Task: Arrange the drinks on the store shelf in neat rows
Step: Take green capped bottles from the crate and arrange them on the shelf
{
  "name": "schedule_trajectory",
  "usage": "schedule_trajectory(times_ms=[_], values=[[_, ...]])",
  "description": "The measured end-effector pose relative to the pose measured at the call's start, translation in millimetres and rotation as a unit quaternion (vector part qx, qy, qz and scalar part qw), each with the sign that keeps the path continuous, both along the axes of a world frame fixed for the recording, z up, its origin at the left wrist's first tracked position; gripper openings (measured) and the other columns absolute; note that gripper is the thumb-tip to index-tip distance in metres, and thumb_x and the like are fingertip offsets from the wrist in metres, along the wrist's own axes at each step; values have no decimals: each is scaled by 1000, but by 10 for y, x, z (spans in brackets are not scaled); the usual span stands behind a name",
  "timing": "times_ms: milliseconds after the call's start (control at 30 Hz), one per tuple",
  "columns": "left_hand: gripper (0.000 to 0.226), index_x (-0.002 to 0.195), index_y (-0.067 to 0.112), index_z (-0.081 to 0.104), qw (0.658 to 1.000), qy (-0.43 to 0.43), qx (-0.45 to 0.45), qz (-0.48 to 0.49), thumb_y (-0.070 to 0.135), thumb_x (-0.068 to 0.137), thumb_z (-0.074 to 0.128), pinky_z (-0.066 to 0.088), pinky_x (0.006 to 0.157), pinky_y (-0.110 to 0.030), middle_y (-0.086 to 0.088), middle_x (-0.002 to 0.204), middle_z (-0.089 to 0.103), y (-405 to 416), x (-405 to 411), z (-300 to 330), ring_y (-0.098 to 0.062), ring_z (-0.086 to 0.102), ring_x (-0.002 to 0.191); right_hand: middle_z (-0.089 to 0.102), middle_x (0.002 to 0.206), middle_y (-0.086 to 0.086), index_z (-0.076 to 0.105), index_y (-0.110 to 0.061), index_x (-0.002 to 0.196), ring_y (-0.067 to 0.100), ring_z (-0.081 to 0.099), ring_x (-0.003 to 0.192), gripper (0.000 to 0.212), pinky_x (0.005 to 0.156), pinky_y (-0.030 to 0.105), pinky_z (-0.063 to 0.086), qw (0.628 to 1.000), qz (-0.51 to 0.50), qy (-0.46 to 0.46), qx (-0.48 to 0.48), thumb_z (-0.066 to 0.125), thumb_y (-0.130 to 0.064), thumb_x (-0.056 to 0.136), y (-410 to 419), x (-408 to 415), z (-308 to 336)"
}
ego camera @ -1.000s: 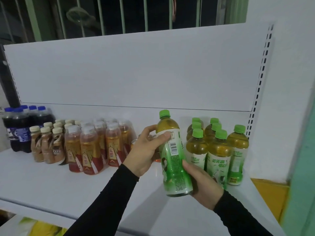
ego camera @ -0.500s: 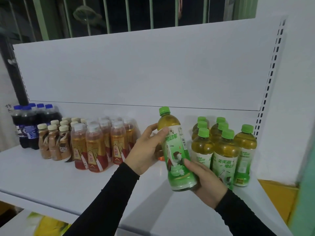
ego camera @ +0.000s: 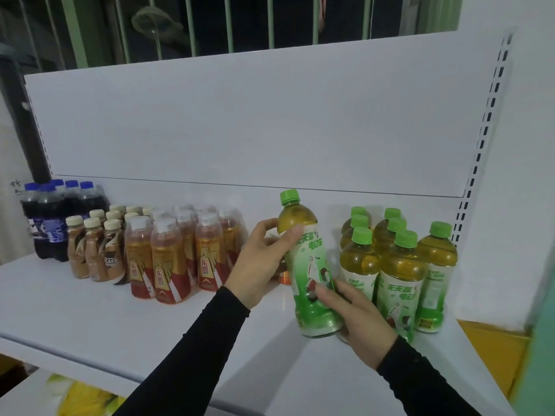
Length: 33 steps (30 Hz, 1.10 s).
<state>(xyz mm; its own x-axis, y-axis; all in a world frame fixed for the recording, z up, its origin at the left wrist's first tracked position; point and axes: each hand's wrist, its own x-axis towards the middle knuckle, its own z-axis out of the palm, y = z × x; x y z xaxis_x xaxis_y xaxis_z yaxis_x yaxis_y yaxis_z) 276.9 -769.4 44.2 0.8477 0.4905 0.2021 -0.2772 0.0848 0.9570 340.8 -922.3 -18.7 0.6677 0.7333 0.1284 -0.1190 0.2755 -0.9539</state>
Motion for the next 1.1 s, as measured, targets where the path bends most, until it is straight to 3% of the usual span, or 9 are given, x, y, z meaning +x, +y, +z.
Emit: schedule_trajectory(times_ms=[133,233,300,400,467,633,767,833,1100], values=[[54,125,16,53,997,9,-48,-61,32,77,72,58,62,-38,-16,98,65,25,-35,31,-26,69,73,66,121,24,69,-5,119,38,63,112,74,79,45,57,994,86,73,10,90,-45,60,0,42,-3],[43,124,13,53,998,8,-56,-37,24,87,70,57,59,-36,-13,91,67,28,-23,20,-25,67,68,68,119,20,72,-7,114,34,65,112,60,81,44,56,996,76,45,-8,81,-48,71,17,47,-21],[37,122,16,53,998,3,-62,-11,20,89,71,57,57,-34,-11,88,70,26,-12,28,-23,69,65,72,115,11,70,-9,115,25,68,109,51,86,39,56,999,12,-31,-40,72,-46,80,32,48,-21],[40,116,22,52,998,-27,-41,32,15,85,77,59,54,-33,-12,91,72,16,17,24,-20,72,65,75,106,-7,68,-20,113,10,70,99,52,89,32,57,974,-63,-196,-97,71,-49,71,79,13,10],[47,119,21,50,998,-35,-1,57,15,83,79,60,56,-32,-13,95,70,-14,28,20,-19,73,69,75,99,-13,69,-25,107,5,70,93,46,84,28,58,959,-108,-235,-117,75,-48,69,127,-5,-4],[40,120,23,51,996,-14,46,71,30,88,74,55,52,-22,-16,101,67,-20,-18,84,-12,71,68,75,106,5,69,-15,112,22,71,101,39,78,30,58,992,-44,-112,-41,69,-33,77,117,44,-17],[38,124,27,52,1000,16,17,7,35,92,69,57,68,-38,-24,114,67,32,-46,102,-27,68,80,69,117,20,65,-4,121,33,66,106,44,78,44,57,998,41,53,-4,71,-29,85,97,53,25],[37,124,26,52,1000,14,11,5,31,92,70,57,65,-39,-25,116,67,37,-44,91,-26,69,75,68,117,21,66,-4,119,34,66,105,44,83,51,55,997,58,58,-7,71,-32,86,100,55,26],[37,116,24,53,999,-10,17,50,21,87,76,54,61,-37,-26,109,69,9,5,87,-22,69,66,74,111,8,65,-10,119,27,70,105,46,90,44,57,995,-1,-88,-39,67,-30,78,121,76,8]])
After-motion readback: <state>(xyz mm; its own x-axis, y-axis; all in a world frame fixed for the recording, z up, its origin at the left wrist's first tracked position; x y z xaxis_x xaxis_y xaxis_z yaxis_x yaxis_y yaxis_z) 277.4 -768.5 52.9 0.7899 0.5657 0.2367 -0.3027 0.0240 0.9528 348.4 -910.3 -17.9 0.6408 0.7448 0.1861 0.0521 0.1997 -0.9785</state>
